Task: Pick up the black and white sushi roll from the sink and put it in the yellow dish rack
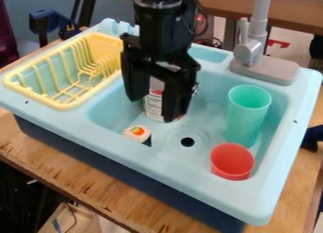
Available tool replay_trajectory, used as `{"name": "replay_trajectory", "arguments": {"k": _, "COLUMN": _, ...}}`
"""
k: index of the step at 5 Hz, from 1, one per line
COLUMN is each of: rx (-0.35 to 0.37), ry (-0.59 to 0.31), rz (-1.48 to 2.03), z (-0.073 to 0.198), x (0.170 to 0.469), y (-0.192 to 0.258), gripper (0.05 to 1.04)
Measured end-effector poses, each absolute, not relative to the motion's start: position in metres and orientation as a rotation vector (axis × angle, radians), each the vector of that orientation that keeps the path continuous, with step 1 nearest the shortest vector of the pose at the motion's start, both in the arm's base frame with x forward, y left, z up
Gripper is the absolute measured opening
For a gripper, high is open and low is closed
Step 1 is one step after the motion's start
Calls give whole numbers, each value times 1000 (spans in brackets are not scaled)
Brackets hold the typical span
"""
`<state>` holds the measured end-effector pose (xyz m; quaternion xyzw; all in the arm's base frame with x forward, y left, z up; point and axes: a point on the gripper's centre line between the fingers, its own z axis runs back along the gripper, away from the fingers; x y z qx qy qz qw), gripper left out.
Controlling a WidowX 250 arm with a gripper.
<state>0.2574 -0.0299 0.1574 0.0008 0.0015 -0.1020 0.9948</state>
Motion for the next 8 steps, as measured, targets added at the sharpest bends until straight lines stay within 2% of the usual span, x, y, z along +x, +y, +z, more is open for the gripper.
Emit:
{"name": "replay_trajectory", "arguments": {"k": 1, "rx": -17, "ry": 26, "rz": -213, "z": 138, "x": 262, "y": -25, "gripper": 1003}}
{"name": "replay_trajectory", "arguments": {"k": 2, "rx": -19, "ry": 93, "rz": -199, "z": 124, "x": 261, "y": -21, "gripper": 1003}}
{"name": "replay_trajectory", "arguments": {"k": 5, "rx": -27, "ry": 165, "rz": -113, "z": 115, "x": 253, "y": -4, "gripper": 1003}}
{"name": "replay_trajectory", "arguments": {"k": 7, "rx": -70, "ry": 190, "rz": -113, "z": 94, "x": 252, "y": -5, "gripper": 1003}}
{"name": "replay_trajectory", "arguments": {"k": 8, "rx": -76, "ry": 212, "rz": -111, "z": 82, "x": 254, "y": -6, "gripper": 951}}
